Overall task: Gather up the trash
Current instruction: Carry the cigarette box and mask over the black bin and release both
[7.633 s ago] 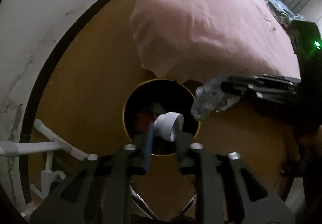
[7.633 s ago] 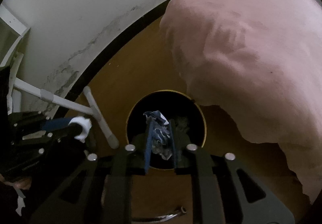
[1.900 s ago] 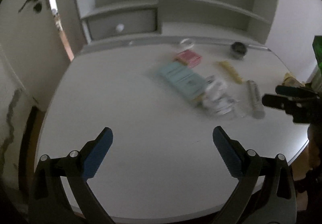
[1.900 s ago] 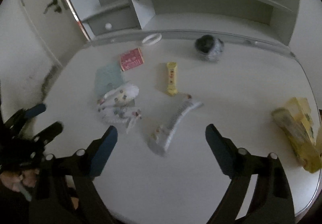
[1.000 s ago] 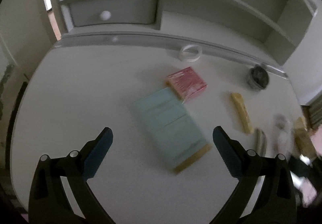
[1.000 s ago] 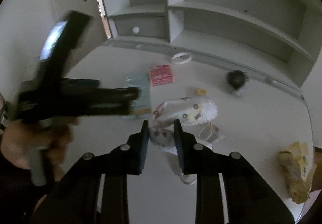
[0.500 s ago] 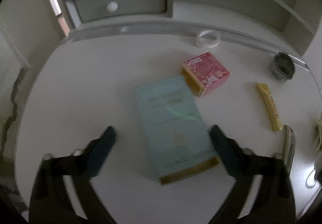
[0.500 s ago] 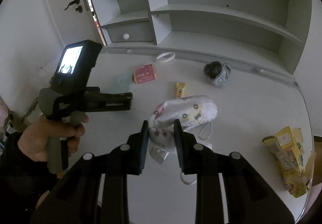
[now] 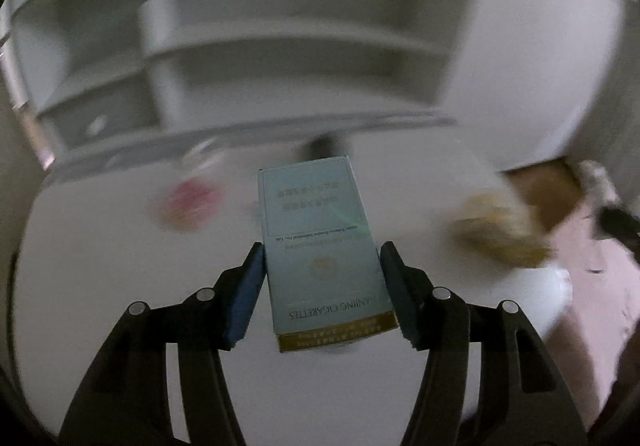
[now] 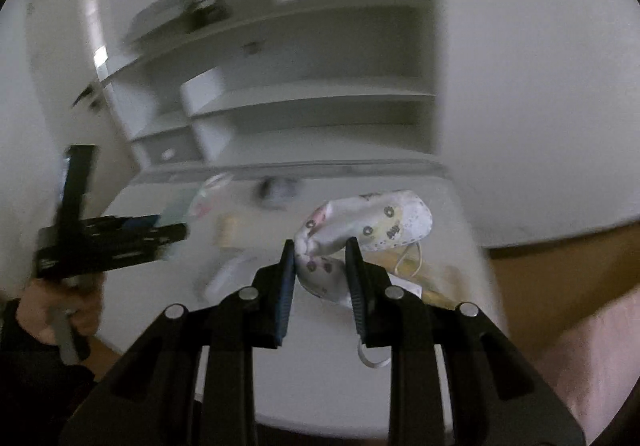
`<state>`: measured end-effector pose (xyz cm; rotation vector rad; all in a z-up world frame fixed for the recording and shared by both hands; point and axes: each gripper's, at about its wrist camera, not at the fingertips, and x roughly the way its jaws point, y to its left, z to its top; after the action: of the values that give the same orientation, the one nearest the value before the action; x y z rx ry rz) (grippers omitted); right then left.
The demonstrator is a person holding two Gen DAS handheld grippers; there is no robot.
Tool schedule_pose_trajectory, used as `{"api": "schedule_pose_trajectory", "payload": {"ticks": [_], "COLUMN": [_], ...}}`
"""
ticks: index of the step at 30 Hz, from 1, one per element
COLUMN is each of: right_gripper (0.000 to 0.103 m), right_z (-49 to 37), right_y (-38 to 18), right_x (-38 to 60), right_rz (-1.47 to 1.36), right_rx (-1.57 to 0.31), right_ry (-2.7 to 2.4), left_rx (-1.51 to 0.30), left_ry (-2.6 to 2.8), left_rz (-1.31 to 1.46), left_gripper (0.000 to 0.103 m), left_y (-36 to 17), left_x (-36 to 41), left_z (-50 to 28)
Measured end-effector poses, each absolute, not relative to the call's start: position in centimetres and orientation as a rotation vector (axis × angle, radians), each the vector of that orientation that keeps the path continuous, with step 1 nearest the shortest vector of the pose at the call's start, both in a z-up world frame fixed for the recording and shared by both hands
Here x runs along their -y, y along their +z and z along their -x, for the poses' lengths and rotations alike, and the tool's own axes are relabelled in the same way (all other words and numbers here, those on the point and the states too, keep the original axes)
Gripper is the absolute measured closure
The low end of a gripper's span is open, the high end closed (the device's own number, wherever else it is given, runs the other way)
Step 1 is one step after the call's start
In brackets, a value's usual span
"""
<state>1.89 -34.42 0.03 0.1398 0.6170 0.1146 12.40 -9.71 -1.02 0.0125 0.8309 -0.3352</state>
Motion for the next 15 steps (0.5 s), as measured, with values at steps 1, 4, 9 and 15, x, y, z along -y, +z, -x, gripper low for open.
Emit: {"api": "schedule_pose_trajectory", "payload": {"ticks": [1,4,9,15], "right_gripper": [0.078,0.078,0.078,0.078], "right_z": [-0.8,3.4,9.6,15.5], "right_y": [-0.2,-1.9,-6.3,-14.7], "right_x": [36.3,42.8,51.4,58.7], "right_rz": [-0.156,-0.222,-0.366,-0.539], "right_rx": [-0.614,-0.622,-0.673,-0.778], "right_ry": [0.071,-0.078,-0.260,-0.386], "left_rx": [-0.808,-0.758,-0.698,-0.749], "left_ry": [-0.399,-0.595,-0.922,-1.232], "left_rz": [-0.024,-0.070,-0.207,-0.373], "left_gripper": [0.046,0.046,0.046,0.046], "left_y": [-0.2,1.6,1.3,-4.7], "left_x": [12.0,19.0,30.5,42.3], "left_z": [-11.5,-8.6,-2.8,2.7]}}
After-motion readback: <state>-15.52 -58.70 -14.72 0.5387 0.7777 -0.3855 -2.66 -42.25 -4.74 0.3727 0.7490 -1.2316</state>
